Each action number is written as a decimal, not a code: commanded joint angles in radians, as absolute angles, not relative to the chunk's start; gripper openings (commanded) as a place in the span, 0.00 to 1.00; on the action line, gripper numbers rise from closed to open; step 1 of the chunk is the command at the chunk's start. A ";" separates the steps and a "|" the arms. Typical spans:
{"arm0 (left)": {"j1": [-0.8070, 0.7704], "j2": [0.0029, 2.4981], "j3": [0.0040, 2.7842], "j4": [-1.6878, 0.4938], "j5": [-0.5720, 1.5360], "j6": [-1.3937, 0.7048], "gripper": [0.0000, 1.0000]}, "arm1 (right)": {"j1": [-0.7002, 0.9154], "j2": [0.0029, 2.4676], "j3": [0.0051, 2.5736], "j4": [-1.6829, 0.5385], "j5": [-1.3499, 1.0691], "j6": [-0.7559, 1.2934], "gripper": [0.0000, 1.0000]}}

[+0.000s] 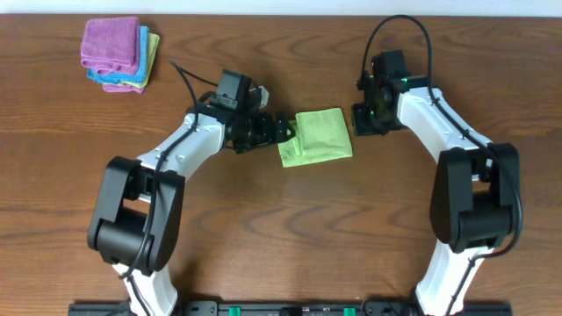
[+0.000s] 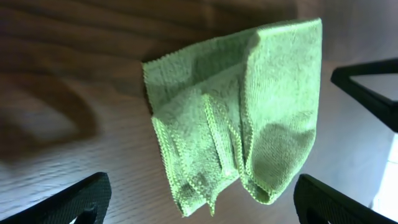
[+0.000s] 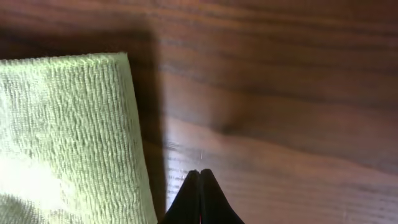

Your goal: Fold the cloth

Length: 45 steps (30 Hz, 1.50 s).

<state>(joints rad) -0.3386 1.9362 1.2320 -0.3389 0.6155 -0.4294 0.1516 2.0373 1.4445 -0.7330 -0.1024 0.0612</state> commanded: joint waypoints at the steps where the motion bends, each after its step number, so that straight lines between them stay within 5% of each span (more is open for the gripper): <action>1: -0.336 1.985 1.236 -0.339 0.667 -0.443 0.95 | 0.146 2.048 1.436 -0.717 -0.094 0.082 0.01; 34: -0.375 2.025 1.226 -0.343 0.664 -0.519 1.00 | 0.310 2.147 1.437 -0.698 -0.166 0.112 0.01; 37: -0.385 2.028 1.225 -0.344 0.620 -0.519 0.82 | 0.312 2.147 1.437 -0.699 -0.185 0.111 0.01; 43: -0.393 2.041 1.225 -0.339 0.588 -0.519 0.77 | 0.316 2.147 1.437 -0.698 -0.264 0.111 0.01; 45: -0.393 2.041 1.225 -0.337 0.566 -0.520 0.64 | 0.316 2.147 1.437 -0.697 -0.281 0.111 0.01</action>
<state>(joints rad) -0.3882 2.0087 1.2308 -0.3378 0.6228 -0.5327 0.3161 2.1143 1.4445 -0.6914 -0.2287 0.0990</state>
